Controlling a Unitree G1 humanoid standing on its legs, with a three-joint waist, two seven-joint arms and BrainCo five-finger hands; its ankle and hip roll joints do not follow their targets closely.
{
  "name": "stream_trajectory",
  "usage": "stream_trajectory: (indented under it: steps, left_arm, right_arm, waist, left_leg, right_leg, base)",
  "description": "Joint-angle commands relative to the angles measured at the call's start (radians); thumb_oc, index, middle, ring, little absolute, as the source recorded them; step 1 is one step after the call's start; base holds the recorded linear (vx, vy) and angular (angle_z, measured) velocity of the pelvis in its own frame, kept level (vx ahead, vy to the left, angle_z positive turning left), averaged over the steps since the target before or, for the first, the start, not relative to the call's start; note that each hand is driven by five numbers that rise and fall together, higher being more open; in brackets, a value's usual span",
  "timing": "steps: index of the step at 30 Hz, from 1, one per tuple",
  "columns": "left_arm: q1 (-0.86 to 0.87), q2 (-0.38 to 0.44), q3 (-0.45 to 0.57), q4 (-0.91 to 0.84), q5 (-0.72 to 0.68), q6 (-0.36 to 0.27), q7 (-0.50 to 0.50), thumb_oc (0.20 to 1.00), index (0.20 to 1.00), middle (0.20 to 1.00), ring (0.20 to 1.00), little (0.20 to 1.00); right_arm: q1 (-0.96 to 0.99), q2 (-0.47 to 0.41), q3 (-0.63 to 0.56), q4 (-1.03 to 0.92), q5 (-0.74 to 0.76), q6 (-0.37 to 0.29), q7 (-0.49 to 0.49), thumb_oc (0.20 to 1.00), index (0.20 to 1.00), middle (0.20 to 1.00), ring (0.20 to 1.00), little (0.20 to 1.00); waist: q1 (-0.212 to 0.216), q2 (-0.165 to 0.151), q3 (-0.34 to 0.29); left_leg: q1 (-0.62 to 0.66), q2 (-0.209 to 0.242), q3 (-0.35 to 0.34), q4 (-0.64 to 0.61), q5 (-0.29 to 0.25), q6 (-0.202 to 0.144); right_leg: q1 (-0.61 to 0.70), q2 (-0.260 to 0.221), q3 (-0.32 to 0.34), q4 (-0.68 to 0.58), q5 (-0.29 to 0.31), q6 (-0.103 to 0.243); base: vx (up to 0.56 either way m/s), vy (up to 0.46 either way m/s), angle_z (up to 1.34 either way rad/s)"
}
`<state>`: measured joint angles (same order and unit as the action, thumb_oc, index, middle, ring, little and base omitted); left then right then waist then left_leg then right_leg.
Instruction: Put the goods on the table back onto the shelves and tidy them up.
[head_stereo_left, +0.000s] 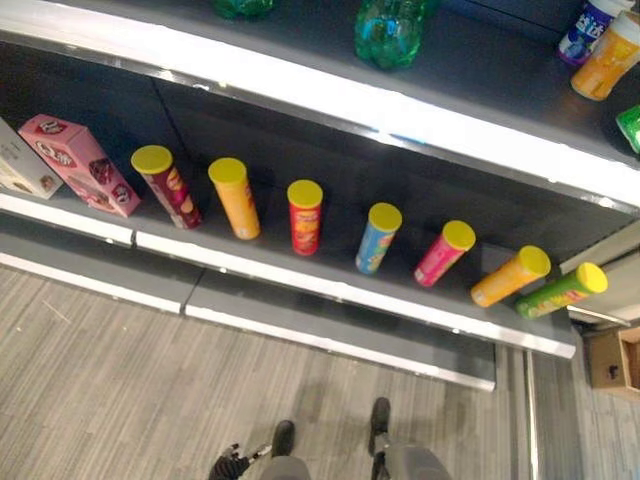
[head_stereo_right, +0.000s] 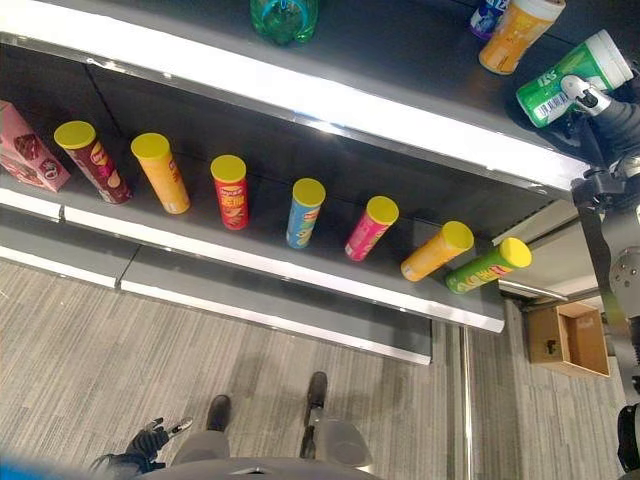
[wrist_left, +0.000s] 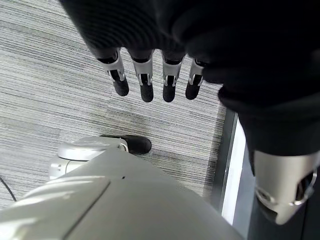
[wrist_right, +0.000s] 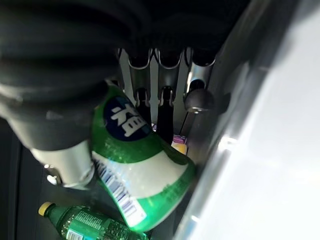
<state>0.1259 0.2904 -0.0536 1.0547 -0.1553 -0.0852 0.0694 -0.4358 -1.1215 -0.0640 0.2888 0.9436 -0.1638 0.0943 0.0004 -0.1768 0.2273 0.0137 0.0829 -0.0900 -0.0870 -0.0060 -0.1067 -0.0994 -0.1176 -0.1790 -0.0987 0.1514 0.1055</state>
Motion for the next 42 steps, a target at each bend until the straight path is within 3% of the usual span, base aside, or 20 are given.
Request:
stream_trajectory:
  steps: [1, 26, 27, 42]
  left_arm:
    - [-0.01, 0.062, -0.023, 0.025, -0.041, -0.019, -0.003, 1.0, 1.0, 1.0, 1.0, 1.0]
    - [-0.062, 0.08, 0.007, 0.139, -0.018, -0.009, 0.014, 1.0, 1.0, 1.0, 1.0, 1.0]
    - [-0.045, 0.056, -0.015, 0.161, -0.002, -0.005, 0.013, 1.0, 1.0, 1.0, 1.0, 1.0]
    - [-0.041, 0.05, -0.01, 0.16, -0.002, -0.006, 0.013, 1.0, 1.0, 1.0, 1.0, 1.0]
  right_arm:
    - [-0.024, -0.045, 0.037, -0.011, 0.037, -0.005, 0.017, 0.2, 0.2, 0.2, 0.2, 0.2]
    - [-0.104, -0.007, 0.148, -0.006, 0.046, 0.015, 0.052, 0.2, 0.2, 0.2, 0.2, 0.2]
    - [-0.265, -0.058, 0.44, -0.008, -0.053, 0.095, 0.143, 0.2, 0.2, 0.2, 0.2, 0.2]
    - [-0.301, -0.06, 0.47, 0.007, -0.053, 0.093, 0.144, 0.2, 0.2, 0.2, 0.2, 0.2]
  waist:
    - [0.018, -0.025, 0.005]
    - [0.011, -0.035, -0.011]
    - [0.025, 0.002, -0.063]
    - [0.014, 0.007, -0.069]
  left_leg:
    - [-0.003, 0.001, 0.063, 0.013, -0.04, -0.005]
    - [0.018, 0.004, 0.081, 0.008, -0.049, -0.007]
    - [0.031, 0.005, 0.096, 0.006, -0.057, -0.011]
    - [0.027, 0.004, 0.093, 0.006, -0.056, -0.01]
  right_leg:
    - [0.059, -0.07, 0.01, 0.076, -0.138, 0.104]
    - [0.068, -0.07, 0.02, 0.075, -0.142, 0.102]
    - [0.095, -0.075, 0.009, 0.05, -0.13, 0.106]
    - [0.095, -0.076, 0.006, 0.047, -0.129, 0.107]
  base:
    - [0.0, 0.0, 0.0]
    - [0.0, -0.006, -0.01]
    - [0.01, -0.111, 0.0]
    - [0.0, -0.007, -0.02]
